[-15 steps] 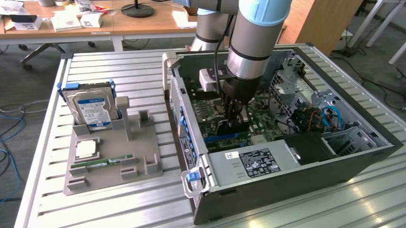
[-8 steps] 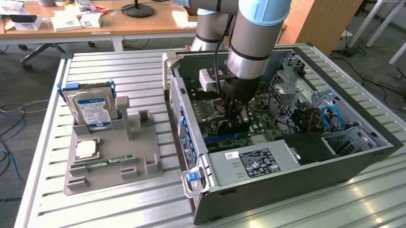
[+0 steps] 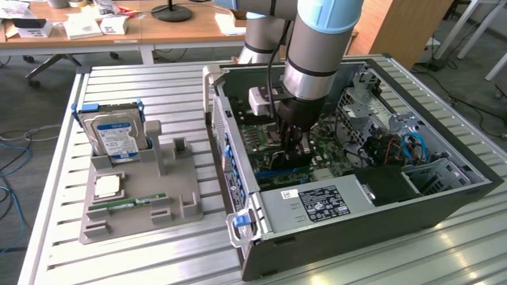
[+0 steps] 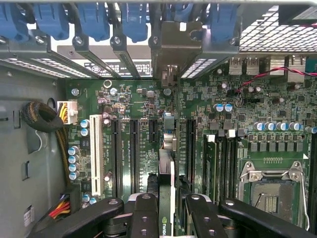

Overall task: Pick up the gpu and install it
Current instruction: 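Insert the gpu into the slot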

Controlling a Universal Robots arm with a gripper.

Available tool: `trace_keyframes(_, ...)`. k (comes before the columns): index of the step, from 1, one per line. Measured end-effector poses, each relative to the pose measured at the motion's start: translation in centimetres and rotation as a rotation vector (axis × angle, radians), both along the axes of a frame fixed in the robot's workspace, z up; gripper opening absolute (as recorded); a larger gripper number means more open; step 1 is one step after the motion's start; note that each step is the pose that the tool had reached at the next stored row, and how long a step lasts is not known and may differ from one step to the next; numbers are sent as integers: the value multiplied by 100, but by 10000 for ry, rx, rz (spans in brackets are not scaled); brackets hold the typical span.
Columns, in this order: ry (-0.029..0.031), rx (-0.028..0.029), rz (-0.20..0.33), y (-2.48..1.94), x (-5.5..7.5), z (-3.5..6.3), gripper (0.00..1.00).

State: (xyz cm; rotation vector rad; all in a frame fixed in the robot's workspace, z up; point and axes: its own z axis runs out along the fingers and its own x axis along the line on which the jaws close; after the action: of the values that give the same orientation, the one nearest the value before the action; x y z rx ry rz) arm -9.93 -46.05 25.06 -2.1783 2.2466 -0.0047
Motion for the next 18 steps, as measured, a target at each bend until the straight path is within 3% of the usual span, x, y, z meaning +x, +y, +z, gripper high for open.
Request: trace_keyframes(18, -2, -17, -5, 0, 0, -2, 26)
